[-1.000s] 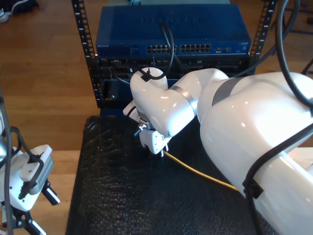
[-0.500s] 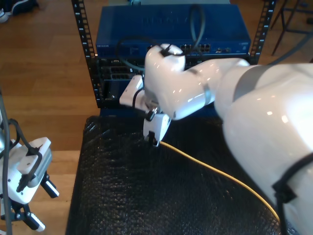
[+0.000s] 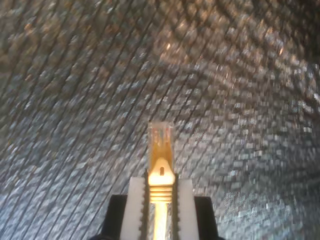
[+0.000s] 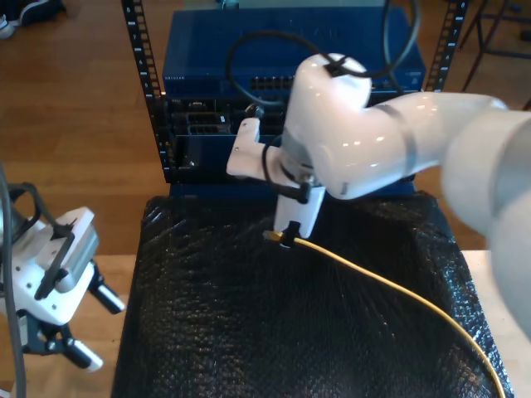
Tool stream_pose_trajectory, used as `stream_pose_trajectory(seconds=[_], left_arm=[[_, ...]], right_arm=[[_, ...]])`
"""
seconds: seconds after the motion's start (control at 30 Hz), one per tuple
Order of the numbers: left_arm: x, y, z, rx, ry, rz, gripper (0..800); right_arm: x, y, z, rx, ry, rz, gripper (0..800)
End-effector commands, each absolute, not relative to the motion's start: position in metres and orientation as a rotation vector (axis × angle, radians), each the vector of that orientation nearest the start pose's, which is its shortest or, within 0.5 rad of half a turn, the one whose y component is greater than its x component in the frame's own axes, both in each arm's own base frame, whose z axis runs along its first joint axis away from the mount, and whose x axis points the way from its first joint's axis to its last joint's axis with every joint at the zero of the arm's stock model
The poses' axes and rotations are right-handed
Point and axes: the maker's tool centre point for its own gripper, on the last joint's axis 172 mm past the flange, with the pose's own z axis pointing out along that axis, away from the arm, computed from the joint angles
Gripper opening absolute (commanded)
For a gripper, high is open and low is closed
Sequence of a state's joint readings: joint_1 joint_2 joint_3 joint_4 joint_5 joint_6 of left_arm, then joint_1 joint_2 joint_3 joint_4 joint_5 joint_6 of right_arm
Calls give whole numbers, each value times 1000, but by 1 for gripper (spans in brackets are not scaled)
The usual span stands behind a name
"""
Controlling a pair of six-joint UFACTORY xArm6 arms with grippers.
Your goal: Grab the cable and plug it in
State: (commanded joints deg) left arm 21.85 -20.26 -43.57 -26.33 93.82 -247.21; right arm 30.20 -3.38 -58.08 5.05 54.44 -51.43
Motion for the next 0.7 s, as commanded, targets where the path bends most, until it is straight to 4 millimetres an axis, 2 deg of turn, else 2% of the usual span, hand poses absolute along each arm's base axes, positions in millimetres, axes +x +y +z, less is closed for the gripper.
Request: stream_pose_trajectory(seconds=[0.13, 0.27, 0.5, 0.7], left_arm=[[268, -44, 234, 1793, -1652, 314, 800], [272, -58, 240, 1786, -1636, 319, 800], [290, -91, 264, 1763, -1591, 409, 800], [299, -115, 280, 1729, -1575, 457, 800]], right_arm=[[390, 250, 219, -2343, -1972, -226, 7], [378, 238, 239, -2348, -1959, -252, 7], [369, 225, 270, -2356, -1945, -300, 7], [366, 222, 284, -2356, -1944, -331, 6]])
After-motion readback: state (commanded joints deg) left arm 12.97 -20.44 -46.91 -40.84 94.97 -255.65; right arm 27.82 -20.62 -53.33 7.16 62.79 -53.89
